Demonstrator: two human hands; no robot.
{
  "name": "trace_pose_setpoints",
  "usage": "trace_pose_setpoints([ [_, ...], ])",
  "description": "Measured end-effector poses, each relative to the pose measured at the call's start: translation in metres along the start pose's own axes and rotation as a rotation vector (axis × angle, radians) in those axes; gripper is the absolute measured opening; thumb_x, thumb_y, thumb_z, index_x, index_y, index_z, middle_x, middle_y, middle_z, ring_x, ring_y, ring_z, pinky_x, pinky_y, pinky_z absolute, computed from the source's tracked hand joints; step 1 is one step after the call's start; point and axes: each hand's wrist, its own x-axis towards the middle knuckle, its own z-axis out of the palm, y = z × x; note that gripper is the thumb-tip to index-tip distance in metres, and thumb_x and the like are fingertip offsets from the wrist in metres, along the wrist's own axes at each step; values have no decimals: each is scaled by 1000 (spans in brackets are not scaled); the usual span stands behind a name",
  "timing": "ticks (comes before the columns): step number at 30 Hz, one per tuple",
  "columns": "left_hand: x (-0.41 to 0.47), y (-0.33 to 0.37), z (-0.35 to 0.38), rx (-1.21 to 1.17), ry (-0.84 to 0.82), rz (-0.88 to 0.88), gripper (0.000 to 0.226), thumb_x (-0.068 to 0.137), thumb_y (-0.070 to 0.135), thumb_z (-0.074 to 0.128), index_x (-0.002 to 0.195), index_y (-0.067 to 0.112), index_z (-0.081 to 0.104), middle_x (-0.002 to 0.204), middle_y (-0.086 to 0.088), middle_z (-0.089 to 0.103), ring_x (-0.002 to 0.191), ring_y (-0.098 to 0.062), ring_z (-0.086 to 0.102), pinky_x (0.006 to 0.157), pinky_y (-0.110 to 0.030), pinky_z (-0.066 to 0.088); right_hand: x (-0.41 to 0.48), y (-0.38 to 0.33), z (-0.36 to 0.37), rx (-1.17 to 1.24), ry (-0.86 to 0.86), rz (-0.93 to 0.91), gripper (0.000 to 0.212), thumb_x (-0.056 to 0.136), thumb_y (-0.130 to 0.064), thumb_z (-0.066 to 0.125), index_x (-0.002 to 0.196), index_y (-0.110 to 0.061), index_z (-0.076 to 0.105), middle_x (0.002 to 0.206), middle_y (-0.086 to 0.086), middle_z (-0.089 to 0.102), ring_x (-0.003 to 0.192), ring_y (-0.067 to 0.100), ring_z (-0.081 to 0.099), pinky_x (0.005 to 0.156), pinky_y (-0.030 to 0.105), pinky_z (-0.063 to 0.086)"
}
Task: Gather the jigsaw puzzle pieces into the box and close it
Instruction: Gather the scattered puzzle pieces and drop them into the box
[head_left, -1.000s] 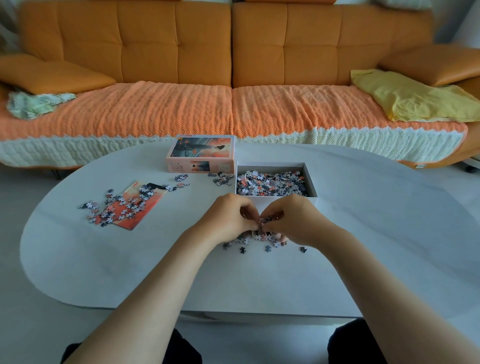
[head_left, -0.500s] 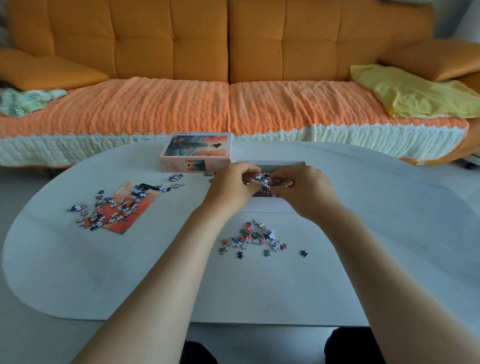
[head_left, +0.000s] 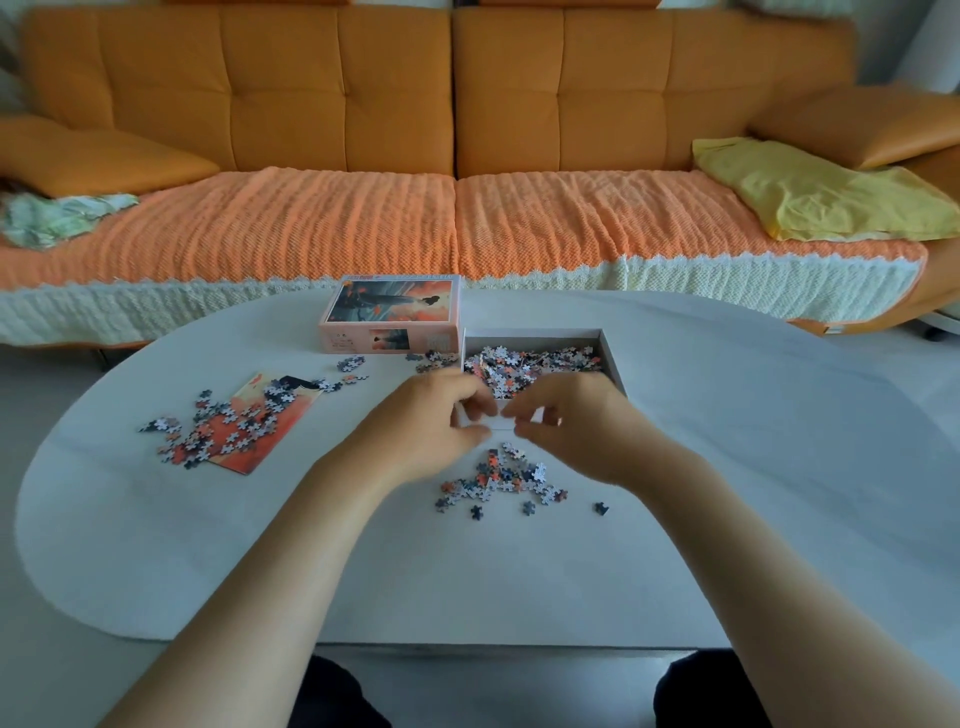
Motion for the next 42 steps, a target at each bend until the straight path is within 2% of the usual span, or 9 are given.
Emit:
trace_pose_setpoints([
  [6, -31, -10, -5, 160, -349, -169, 35, 78, 26, 77, 109, 35, 67, 101, 16, 58, 77, 3, 53, 69, -14, 42, -10, -6, 28, -182, -201, -46, 33, 90, -18, 58, 121, -27, 66, 122, -8, 60, 112, 14, 52, 95, 33, 45],
  [16, -26, -7, 22, -48, -152, -122, 26, 86, 25, 72, 111, 29, 63, 94, 12, 61, 82, -8, 59, 80, -26, 50, -26, 1, -5, -1, -182, 125, 36, 89, -9, 59, 108, -39, 65, 106, -17, 60, 86, 3, 61, 77, 23, 54],
  [19, -23, -5, 25, 65, -177, -78, 51, 85, 43, 68, 132, 31, 52, 115, 13, 49, 94, -6, 51, 87, -26, 45, -34, 9, -24, -73, -265, 190, 25, 82, -21, 70, 96, -41, 68, 91, -20, 63, 77, -3, 61, 70, 15, 49],
  [22, -22, -3, 32, 163, -267, -31, 83, 77, 58, 69, 147, 29, 36, 134, 13, 37, 123, -6, 35, 104, -34, 39, -42, 17, -29, -100, -404, 312, 21, 76, -21, 76, 87, -38, 71, 80, -19, 68, 74, -4, 62, 71, 21, 53],
  [24, -19, 0, 39, 164, -269, 21, 78, 78, 55, 70, 145, 27, 41, 132, 12, 39, 130, -7, 29, 108, -34, 35, -43, 19, -29, -87, -407, 367, 19, 74, -20, 78, 82, -37, 72, 76, -18, 70, 76, 0, 64, 73, 25, 56],
  [30, -13, 9, 44, 28, -243, 58, 44, 83, 35, 74, 125, 27, 62, 114, 13, 48, 99, -4, 50, 88, -21, 42, -37, 11, -11, 4, -256, 354, 11, 74, -20, 79, 76, -30, 75, 77, -11, 70, 77, 11, 67, 71, 28, 57],
  [35, -17, 4, 26, 34, -253, 3, 57, 78, 44, 77, 129, 34, 56, 114, 15, 47, 95, -4, 52, 88, -28, 46, -30, 12, -4, 1, -201, 313, 7, 82, -23, 72, 86, -29, 69, 84, -12, 65, 74, 3, 60, 63, 16, 49],
  [39, -27, -4, 14, 146, -328, -78, 76, 73, 45, 80, 140, 31, 46, 119, 17, 40, 101, -4, 45, 90, -22, 40, -31, 10, -7, -36, -322, 326, 40, 77, -43, 75, 114, -37, 60, 101, -13, 57, 84, 3, 56, 72, 18, 45],
  [42, -29, -2, 17, 143, -329, -79, 68, 78, 39, 79, 138, 28, 50, 112, 14, 42, 98, -6, 50, 91, -24, 43, -29, 2, 0, -109, -356, 310, 65, 70, -52, 79, 129, -36, 54, 107, -12, 52, 89, 8, 55, 75, 22, 46],
])
